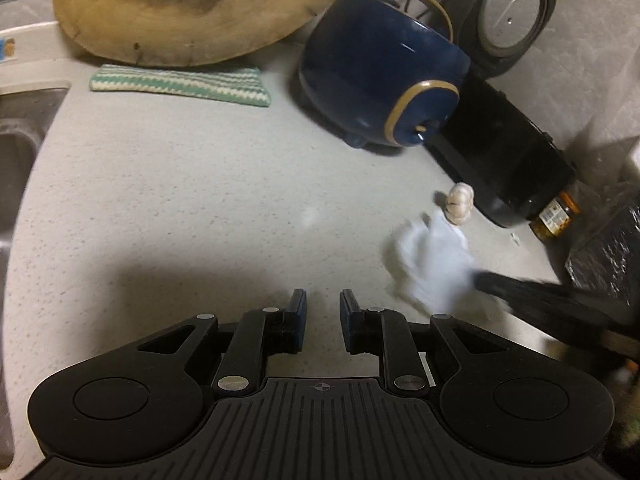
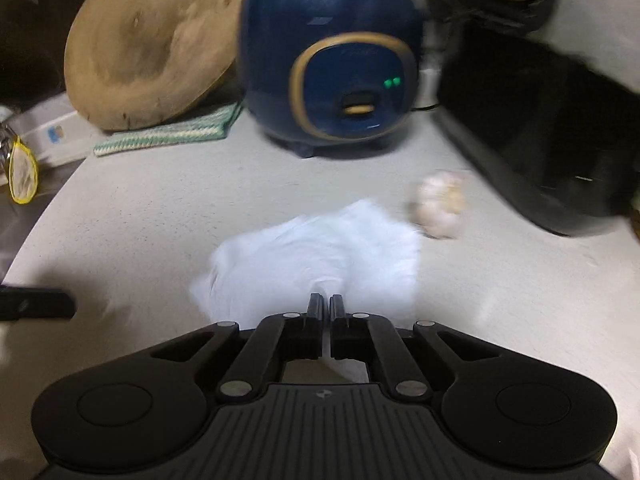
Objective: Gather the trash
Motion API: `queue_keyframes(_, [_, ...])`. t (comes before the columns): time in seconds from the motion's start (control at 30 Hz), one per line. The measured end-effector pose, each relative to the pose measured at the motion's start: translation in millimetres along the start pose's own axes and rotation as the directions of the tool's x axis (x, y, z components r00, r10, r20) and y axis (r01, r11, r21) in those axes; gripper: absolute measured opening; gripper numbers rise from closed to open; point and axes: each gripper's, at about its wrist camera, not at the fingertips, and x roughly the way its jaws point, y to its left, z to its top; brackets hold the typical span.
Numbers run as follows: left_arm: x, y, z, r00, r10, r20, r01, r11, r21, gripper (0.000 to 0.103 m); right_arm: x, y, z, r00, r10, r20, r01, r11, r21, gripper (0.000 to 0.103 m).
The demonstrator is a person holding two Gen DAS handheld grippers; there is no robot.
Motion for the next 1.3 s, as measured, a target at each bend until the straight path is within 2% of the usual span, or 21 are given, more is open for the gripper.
queue_keyframes(0.1, [12, -12, 2, 0.999, -0.028, -0.021, 0.029, 0.999, 0.032, 0.021, -37, -25, -16, 0.999, -0.034, 0.018, 0.033, 0.996, 0.078, 0.003])
queue_keyframes(0.2, [22, -36, 0, 0.995, -0.084, -0.050, 0.089, 0.991, 0.099, 0.021, -74, -49, -31, 0.997, -0.070, 0.044, 0.062, 0.985, 0.163, 0.003])
queue_keyframes(0.3, [31, -65, -5, 0.986, -0.148, -0.081, 0.160, 0.972, 0.173, 0.021, -95, -64, -41, 0.996, -0.062, 0.069, 0.044, 0.971, 0.234, 0.003])
queue_keyframes(0.47, [35, -97, -12, 0.969, -0.215, -0.119, 0.239, 0.933, 0.270, 0.021, -76, -67, -46, 0.996, 0.016, 0.090, -0.044, 0.947, 0.319, 0.003])
queue_keyframes(0.57, [37, -107, -14, 0.965, -0.225, -0.137, 0.258, 0.915, 0.310, 0.021, -46, -68, -51, 0.996, 0.070, 0.052, -0.085, 0.930, 0.357, 0.004])
queue_keyframes(0.63, [40, -111, -16, 0.964, -0.225, -0.145, 0.261, 0.910, 0.322, 0.021, -31, -68, -58, 0.997, 0.082, 0.015, -0.082, 0.926, 0.369, 0.005])
queue_keyframes(0.7, [45, -115, -15, 0.964, -0.225, -0.145, 0.261, 0.907, 0.331, 0.021, -35, -68, -64, 0.996, 0.082, 0.029, -0.087, 0.922, 0.376, 0.025])
queue_keyframes(0.73, [48, -118, -13, 0.964, -0.225, -0.142, 0.261, 0.905, 0.336, 0.021, -42, -67, -65, 0.996, 0.080, 0.039, -0.089, 0.925, 0.370, 0.050])
queue_keyframes(0.77, [52, -122, -12, 0.964, -0.225, -0.139, 0.261, 0.903, 0.342, 0.021, -51, -66, -66, 0.996, 0.064, 0.065, -0.083, 0.931, 0.356, 0.070])
queue_keyframes(0.8, [58, -127, -10, 0.964, -0.228, -0.138, 0.263, 0.898, 0.352, 0.021, -62, -64, -67, 0.995, 0.028, 0.098, -0.060, 0.940, 0.336, 0.076])
queue_keyframes(0.9, [78, -147, -6, 0.963, -0.234, -0.131, 0.267, 0.869, 0.417, 0.021, -89, -61, -73, 0.986, -0.081, 0.144, 0.038, 0.960, 0.279, 0.078])
queue_keyframes(1.03, [113, -170, -5, 0.976, -0.170, -0.135, 0.216, 0.825, 0.523, 0.021, -101, -68, -83, 0.985, -0.111, 0.134, 0.067, 0.953, 0.297, 0.078])
queue_keyframes(1.17, [135, -182, -9, 0.968, -0.149, -0.200, 0.237, 0.798, 0.554, 0.021, -102, -72, -94, 0.985, -0.135, 0.106, 0.094, 0.940, 0.329, 0.078])
queue_keyframes(1.3, [138, -185, -11, 0.967, -0.147, -0.209, 0.242, 0.784, 0.572, 0.021, -95, -79, -102, 0.984, -0.163, 0.078, 0.124, 0.924, 0.362, 0.078])
